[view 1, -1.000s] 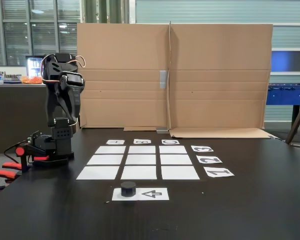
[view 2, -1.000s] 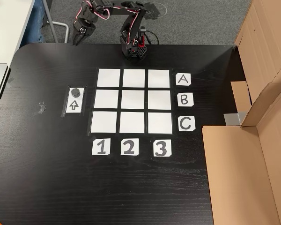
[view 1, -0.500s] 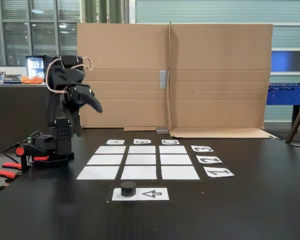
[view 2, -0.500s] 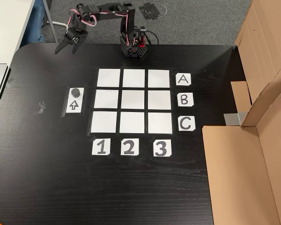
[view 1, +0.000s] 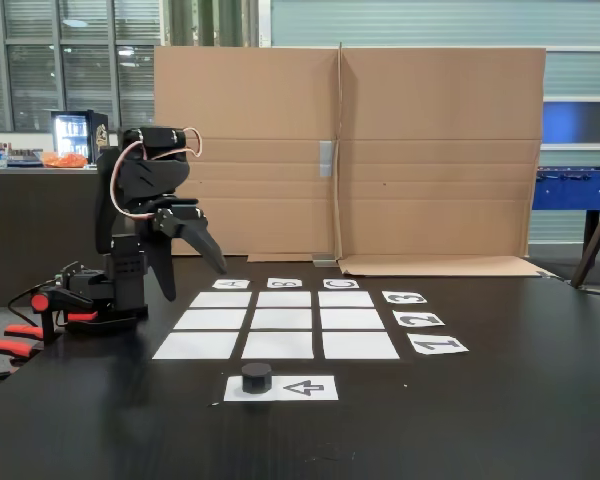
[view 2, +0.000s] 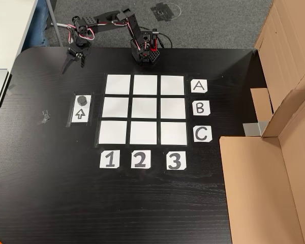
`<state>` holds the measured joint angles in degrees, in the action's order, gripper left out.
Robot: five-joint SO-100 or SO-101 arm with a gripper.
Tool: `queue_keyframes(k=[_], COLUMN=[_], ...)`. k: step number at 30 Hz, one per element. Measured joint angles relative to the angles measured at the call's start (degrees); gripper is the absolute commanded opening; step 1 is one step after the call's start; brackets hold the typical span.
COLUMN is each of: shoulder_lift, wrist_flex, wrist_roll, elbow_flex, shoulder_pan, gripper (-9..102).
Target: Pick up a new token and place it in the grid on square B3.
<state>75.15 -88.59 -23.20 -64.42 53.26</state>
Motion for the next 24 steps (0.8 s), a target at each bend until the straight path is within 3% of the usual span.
queue_keyframes(k=[11, 24], shoulder_lift=[-14.77, -25.22], wrist_flex=[-6.77, -8.88], wrist_roll=[0.0, -0.88], elbow_flex=[17.23, 29.27], shoulder_pan=[-1.49, -4.48], gripper=[50, 50])
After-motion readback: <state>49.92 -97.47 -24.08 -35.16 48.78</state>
